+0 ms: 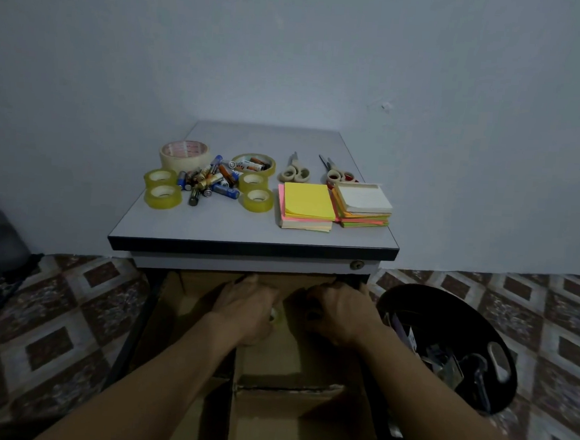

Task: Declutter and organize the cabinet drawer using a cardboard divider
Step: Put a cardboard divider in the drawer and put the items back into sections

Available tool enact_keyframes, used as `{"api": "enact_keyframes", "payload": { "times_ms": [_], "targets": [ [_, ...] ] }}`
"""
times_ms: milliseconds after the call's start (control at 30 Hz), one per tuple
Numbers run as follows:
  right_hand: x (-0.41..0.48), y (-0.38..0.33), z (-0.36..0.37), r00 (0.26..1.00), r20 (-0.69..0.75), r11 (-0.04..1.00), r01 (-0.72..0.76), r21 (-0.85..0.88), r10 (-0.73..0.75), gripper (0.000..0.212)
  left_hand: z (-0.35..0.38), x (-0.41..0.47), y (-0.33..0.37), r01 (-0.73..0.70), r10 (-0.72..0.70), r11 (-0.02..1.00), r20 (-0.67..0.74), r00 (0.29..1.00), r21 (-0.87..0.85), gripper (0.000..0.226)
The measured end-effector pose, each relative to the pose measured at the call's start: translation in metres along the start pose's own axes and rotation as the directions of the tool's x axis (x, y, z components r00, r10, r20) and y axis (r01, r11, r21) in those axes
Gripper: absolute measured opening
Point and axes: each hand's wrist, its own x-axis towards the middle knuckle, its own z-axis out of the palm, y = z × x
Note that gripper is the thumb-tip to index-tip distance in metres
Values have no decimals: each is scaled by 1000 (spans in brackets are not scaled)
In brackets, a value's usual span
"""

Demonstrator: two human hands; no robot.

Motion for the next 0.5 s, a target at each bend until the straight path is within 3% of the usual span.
{"api": "enact_keyframes", "payload": {
  "times_ms": [133, 300, 367, 500],
  "targets": [
    [-7, 2, 0, 999, -39, 996, 16, 88, -13, 42, 2, -4, -4, -46, 40, 993, -54, 998, -110, 23],
    [-30, -4, -9, 968, -252, 956, 88, 281, -15, 36, 0, -28, -15, -123, 52, 934, -215, 975, -335, 28],
    [-35, -6, -21, 984, -176, 928, 48, 370, 20, 34, -3, -40, -17, -143, 70, 908, -192, 979, -394, 25],
    [-33, -19, -33, 988, 153, 972, -30, 231, -6, 37, -6, -49, -16, -133, 143, 945, 12, 990, -300, 34]
  ]
}}
